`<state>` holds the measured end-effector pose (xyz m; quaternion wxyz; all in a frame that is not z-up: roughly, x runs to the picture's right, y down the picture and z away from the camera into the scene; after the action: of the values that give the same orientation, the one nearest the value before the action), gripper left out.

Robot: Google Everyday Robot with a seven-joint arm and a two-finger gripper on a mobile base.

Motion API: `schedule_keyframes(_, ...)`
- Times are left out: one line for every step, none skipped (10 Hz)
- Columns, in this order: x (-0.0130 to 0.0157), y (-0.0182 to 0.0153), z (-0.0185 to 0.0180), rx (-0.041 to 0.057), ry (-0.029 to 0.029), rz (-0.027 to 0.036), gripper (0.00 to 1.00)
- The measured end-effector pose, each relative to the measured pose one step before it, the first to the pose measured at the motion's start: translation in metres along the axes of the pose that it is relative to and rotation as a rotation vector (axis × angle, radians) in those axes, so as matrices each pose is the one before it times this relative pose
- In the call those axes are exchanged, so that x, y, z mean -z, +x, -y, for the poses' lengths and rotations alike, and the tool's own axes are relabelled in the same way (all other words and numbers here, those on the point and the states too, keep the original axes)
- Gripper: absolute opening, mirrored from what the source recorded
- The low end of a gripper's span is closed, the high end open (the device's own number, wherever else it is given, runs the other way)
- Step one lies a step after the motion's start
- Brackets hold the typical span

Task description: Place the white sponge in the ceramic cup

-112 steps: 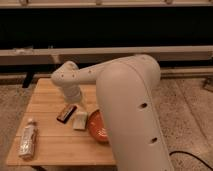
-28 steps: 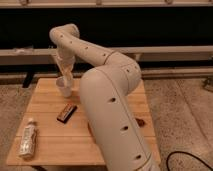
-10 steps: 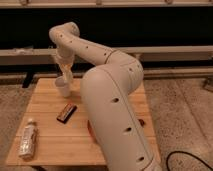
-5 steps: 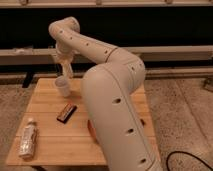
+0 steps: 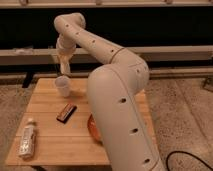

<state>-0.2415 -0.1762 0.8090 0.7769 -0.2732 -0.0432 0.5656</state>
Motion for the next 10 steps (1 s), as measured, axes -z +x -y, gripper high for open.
schedule_keyframes(-0.00716, 0.00092, -0.00164, 0.00516, 0.01139, -0.00282, 0.16)
schedule_keyframes(-0.01153, 0.00263, 0.00296, -0.00036, 0.00923, 0.00238, 0.16)
schedule_keyframes(-0.01118, 0.00390, 0.00226, 0.00004, -0.00151, -0.00244, 0.16)
schedule_keyframes(-0.00527, 0.00077, 0.00300, -0.00160, -0.00268, 0.00063, 0.16)
schedule_keyframes(-0.00371, -0.00094, -0.00163, 0.00289, -0.00122, -0.00332, 0.16)
schedule_keyframes(-0.00148, -0.00287, -0.00324, 0.00415, -0.00073, 0.00034, 0.16)
schedule_keyframes(-0.00263, 0.00092, -0.00106, 0.00270, 0.00139, -0.00317, 0.16)
schedule_keyframes(-0.00222, 0.00167, 0.00166, -0.00013, -0.00030, 0.00194, 0.16)
schedule_keyframes(-0.00134, 0.00050, 0.00244, -0.00179, 0.00044, 0.00118, 0.16)
schedule_keyframes(-0.00165, -0.00024, 0.00097, 0.00031, -0.00066, 0.00175, 0.16)
